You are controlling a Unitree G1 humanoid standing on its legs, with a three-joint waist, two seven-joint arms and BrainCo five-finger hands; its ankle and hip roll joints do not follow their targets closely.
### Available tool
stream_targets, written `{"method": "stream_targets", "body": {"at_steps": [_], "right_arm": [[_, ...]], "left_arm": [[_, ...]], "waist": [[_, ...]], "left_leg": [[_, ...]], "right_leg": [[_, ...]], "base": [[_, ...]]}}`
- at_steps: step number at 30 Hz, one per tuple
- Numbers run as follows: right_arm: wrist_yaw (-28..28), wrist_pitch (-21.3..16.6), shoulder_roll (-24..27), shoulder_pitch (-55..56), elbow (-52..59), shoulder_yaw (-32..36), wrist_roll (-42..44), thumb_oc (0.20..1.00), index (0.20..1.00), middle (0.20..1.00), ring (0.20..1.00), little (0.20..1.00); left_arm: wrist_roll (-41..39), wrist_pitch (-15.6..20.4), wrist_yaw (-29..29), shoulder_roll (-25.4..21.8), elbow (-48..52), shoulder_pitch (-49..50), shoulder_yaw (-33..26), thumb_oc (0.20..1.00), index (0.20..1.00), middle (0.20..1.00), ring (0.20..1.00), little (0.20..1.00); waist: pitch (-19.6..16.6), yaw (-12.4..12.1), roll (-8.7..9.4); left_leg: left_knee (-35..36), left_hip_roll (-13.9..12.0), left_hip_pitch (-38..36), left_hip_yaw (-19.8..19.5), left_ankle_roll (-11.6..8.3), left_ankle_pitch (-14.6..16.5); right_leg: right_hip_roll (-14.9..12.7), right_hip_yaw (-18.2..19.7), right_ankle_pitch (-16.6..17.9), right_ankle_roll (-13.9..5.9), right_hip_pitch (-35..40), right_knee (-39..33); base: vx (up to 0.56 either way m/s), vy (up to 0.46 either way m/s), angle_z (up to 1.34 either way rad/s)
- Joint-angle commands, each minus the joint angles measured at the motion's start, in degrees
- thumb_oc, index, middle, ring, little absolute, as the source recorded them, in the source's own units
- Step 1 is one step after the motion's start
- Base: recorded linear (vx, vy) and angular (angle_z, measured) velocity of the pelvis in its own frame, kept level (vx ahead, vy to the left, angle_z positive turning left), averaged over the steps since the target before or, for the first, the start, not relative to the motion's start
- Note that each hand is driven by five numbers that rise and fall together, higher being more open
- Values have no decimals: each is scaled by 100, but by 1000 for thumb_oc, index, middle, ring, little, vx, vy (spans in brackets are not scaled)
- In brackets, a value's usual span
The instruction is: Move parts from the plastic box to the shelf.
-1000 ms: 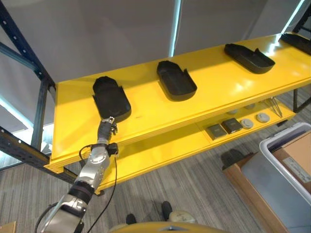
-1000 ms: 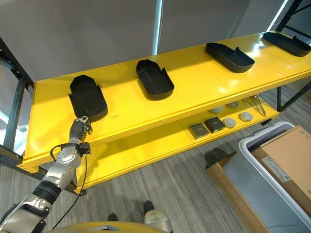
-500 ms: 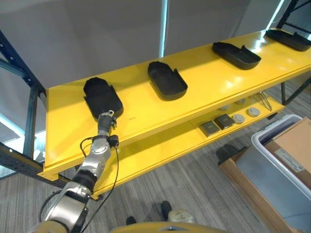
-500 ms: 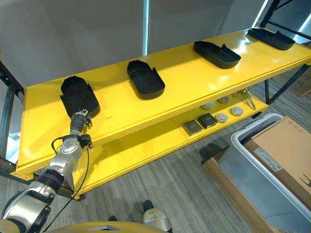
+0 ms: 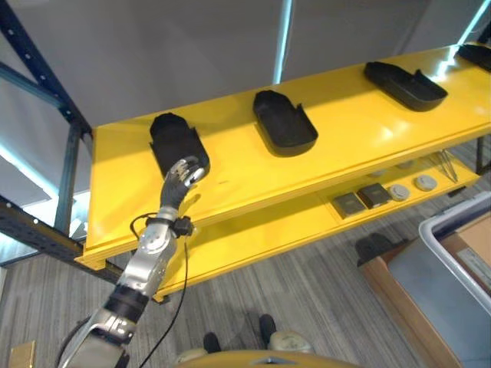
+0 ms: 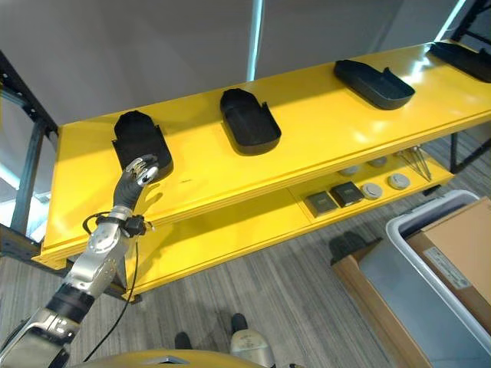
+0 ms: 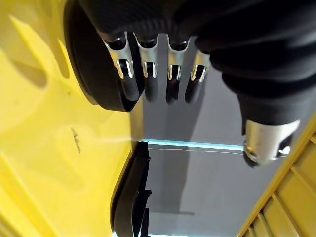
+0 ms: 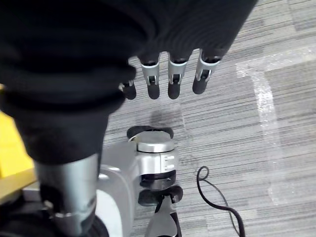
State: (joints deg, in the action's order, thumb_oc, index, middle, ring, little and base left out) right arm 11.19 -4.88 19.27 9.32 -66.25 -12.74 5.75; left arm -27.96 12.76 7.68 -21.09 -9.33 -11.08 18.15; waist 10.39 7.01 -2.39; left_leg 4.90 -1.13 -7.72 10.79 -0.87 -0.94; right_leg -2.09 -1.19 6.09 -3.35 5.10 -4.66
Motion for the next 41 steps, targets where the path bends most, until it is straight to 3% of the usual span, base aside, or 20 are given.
{"method": "stream_targets", "body": {"at_steps": [1, 7, 8, 10, 11, 13, 15, 19, 22, 23, 24, 26, 27, 28, 29, 30, 33, 41], "right_arm": [[-72, -106, 88, -49, -497, -15, -203, 1000, 1000, 1000, 1000, 1000], [-141, 43, 148, -232, -494, 29, -226, 1000, 1000, 1000, 1000, 1000], [-136, 99, 174, -265, -475, 24, -239, 1000, 1000, 1000, 1000, 1000], [-117, 158, 212, -305, -458, 15, -289, 1000, 1000, 1000, 1000, 1000], [-98, 190, 240, -345, -459, 2, -286, 1000, 1000, 1000, 1000, 1000], [-19, 331, 388, -399, -343, -49, -148, 1000, 1000, 1000, 1000, 1000], [20, 472, 473, -353, -128, -86, -68, 1000, 1000, 1000, 1000, 1000], [3, 587, 498, -419, -6, -183, -72, 1000, 1000, 1000, 1000, 1000], [13, 648, 487, -436, 30, -172, 14, 1000, 1000, 1000, 1000, 1000], [8, 704, 476, -428, 68, -156, 66, 1000, 1000, 1000, 1000, 1000], [-13, 744, 413, -430, 70, -141, 70, 1000, 1000, 1000, 1000, 1000], [-40, 789, 356, -457, 65, -144, 55, 1000, 1000, 1000, 1000, 1000], [-59, 808, 321, -477, 52, -143, 33, 1000, 1000, 1000, 1000, 1000], [-95, 818, 249, -506, 8, -148, -9, 1000, 1000, 1000, 1000, 1000], [-166, 834, 140, -567, -70, -171, -66, 1000, 1000, 1000, 1000, 1000], [-261, 881, 38, -614, -134, -201, -102, 1000, 1000, 1000, 1000, 1000], [-365, 964, -86, -657, -186, -272, -222, 1000, 1000, 1000, 1000, 1000], [-600, 991, -169, -602, -90, -344, -178, 1000, 1000, 1000, 1000, 1000]], "left_arm": [[-248, 448, -763, -232, 249, -99, -22, 1000, 1000, 1000, 1000, 1000], [-404, 66, -1994, -790, 869, 1035, -63, 1000, 1000, 1000, 1000, 1000], [42, 151, -2115, -941, 845, 1181, -74, 1000, 1000, 1000, 1000, 1000], [1478, 492, -2111, -1207, 832, 1335, -5, 1000, 1000, 1000, 1000, 1000], [1702, 574, -2036, -1375, 825, 1409, 51, 1000, 1000, 1000, 1000, 1000], [1054, 145, -1923, -1726, 1040, 1779, -89, 1000, 1000, 1000, 1000, 1000], [859, -173, -1977, -1774, 967, 2169, -247, 1000, 1000, 1000, 1000, 1000], [1134, 32, -1959, -1813, 275, 2367, -116, 1000, 1000, 1000, 1000, 1000], [168, -161, -1682, -1465, -737, 2574, -61, 1000, 1000, 1000, 1000, 1000], [-285, -551, -1835, -1228, -1247, 2681, -125, 1000, 1000, 1000, 1000, 1000], [-250, -186, -2066, -758, -2291, 2793, -276, 1000, 1000, 1000, 1000, 1000], [-286, 111, -2145, -345, -3306, 2776, -486, 1000, 1000, 1000, 1000, 1000], [-407, -158, -1933, -171, -3679, 2726, -595, 1000, 1000, 1000, 1000, 1000], [-376, 151, -2006, 45, -4566, 2634, -827, 1000, 1000, 1000, 1000, 1000], [-353, 231, -1840, 283, -5406, 2416, -1068, 1000, 1000, 1000, 1000, 1000], [-408, 46, -1577, 416, -5825, 2255, -1322, 1000, 1000, 1000, 1000, 1000], [-8, 43, -1541, 592, -6221, 1934, -1596, 1000, 1000, 1000, 1000, 1000], [-158, 14, -1059, 699, -6072, 1680, -1274, 1000, 1000, 1000, 1000, 1000]], "waist": [[-165, -167, 122], [-192, -554, 26], [-201, -611, 14], [-210, -669, 7], [-203, -697, 2], [-210, -859, -24], [-219, -964, -11], [-220, -1026, 23], [-242, -1085, 43], [-233, -1110, 63], [-246, -1129, 107], [-250, -1127, 141], [-255, -1123, 163], [-277, -1116, 194], [-289, -1085, 240], [-311, -1057, 293], [-380, -982, 386], [-361, -853, 418]], "left_leg": [[-370, -450, 163, 151, -251, 194], [-315, -357, 215, -76, -253, 159], [-304, -342, 229, -99, -243, 154], [-303, -335, 258, -130, -238, 132], [-301, -329, 269, -162, -248, 122], [-229, -292, 289, -260, -226, 80], [-213, -263, 319, -352, -197, 48], [-201, -249, 352, -397, -192, 21], [-168, -224, 372, -444, -186, 16], [-181, -216, 381, -479, -178, 8], [-192, -203, 398, -506, -173, 6], [-195, -201, 404, -519, -165, 0], [-196, -201, 407, -520, -157, -1], [-196, -199, 412, -520, -153, -7], [-193, -197, 416, -531, -150, -11], [-195, -194, 414, -531, -151, -4], [-153, -217, 384, -480, -157, 0], [-213, -237, 401, -391, -156, 51]], "right_leg": [[-479, -215, -351, -496, 11, 20], [-566, -431, -292, -543, 44, -34], [-580, -462, -285, -555, 41, -34], [-594, -493, -257, -560, 29, -34], [-597, -494, -248, -566, 25, -34], [-640, -595, -241, -593, 26, -34], [-653, -649, -196, -595, 21, -34], [-670, -707, -140, -597, -15, -34], [-686, -768, -131, -617, -32, -34], [-686, -785, -117, -608, -25, -34], [-685, -787, -107, -602, -35, -34], [-688, -793, -95, -595, -40, -34], [-690, -794, -94, -592, -43, -34], [-690, -783, -83, -591, -56, -32], [-691, -765, -79, -588, -70, -23], [-686, -725, -79, -587, -73, -24], [-668, -656, -82, -572, -89, -34], [-669, -561, -69, -584, -131, -34]], "base": [[-84, 57, 15], [-95, 55, 24], [-83, 57, 17], [-63, 40, 15], [-72, 59, 26], [-89, 67, 29], [-69, 20, 21], [-41, 2, 15], [-33, -6, 17], [-18, -31, 4], [-15, -42, 3], [-10, -38, 2], [-10, -32, 4], [-1, -41, 6], [14, -46, 10], [27, -47, 7], [39, -35, 3], [-9, -4, -6]]}}
